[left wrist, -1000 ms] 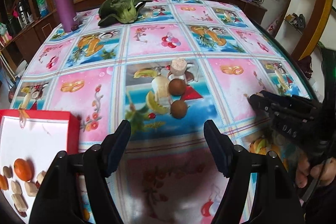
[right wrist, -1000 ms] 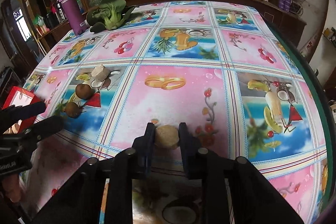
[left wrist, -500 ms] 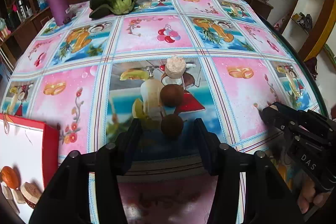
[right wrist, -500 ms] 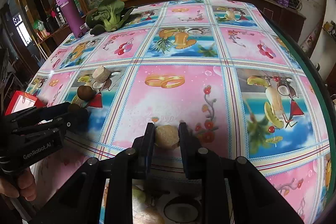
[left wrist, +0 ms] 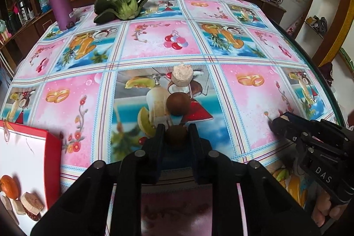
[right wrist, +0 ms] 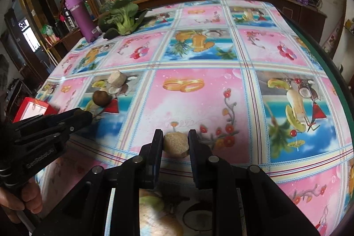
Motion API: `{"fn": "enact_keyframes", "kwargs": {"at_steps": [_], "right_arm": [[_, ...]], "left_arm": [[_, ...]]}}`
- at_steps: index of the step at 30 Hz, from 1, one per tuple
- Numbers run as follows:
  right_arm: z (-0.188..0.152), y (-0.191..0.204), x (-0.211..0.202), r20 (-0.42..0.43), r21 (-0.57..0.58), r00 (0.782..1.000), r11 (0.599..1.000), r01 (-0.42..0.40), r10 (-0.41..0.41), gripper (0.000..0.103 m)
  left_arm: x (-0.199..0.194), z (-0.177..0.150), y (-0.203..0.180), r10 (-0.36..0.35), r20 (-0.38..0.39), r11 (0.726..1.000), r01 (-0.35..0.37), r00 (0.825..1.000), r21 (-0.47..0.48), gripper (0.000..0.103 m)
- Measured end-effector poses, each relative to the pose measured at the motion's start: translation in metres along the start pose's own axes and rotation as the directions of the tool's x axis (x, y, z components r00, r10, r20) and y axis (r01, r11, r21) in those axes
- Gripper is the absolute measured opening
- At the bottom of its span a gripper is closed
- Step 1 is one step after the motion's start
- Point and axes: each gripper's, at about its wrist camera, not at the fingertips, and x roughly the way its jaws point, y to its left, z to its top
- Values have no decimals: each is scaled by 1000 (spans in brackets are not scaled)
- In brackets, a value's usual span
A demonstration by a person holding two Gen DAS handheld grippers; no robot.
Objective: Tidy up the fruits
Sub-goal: 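Grasp a brown round fruit with the left tool while the right tool holds its piece, then carry the brown fruit and beige piece into the tray and open both tools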
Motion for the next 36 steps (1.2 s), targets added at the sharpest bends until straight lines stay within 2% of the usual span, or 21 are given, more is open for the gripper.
{"fn": "enact_keyframes", "kwargs": {"at_steps": [9,12,15,17,22,25,31,36], "right_arm": [[-7,40,-27,100,-7,986,991,-134,134,22],[-11,63,-28,102,-11,977,983,-185,186,22],[-18,93,-30,95,-63,975,978,-197,202,21],[-22,114,-30,71,-83,967,968,-237,243,21],[-28,160,-36,42,-139,953,947,-291,299,21],[-32,185,-41,29,-176,948,935,-309,318,21],[-38,227,-41,-1,-222,938,914,-338,347,21],[-44,251,-40,-20,-255,934,902,-349,356,22]], "left_arm": [[-71,-24,0,24,136,999,-28,990,33,23],[-95,-35,9,48,182,999,-51,982,14,23],[-118,-48,24,96,223,995,-94,970,-20,23],[-129,-56,36,121,239,992,-114,963,-45,23],[-153,-77,70,203,258,977,-180,944,-111,23],[-163,-89,93,267,262,960,-233,927,-153,23],[-178,-112,136,350,256,925,-291,901,-244,23],[-182,-126,154,371,245,912,-301,896,-279,23]]}}
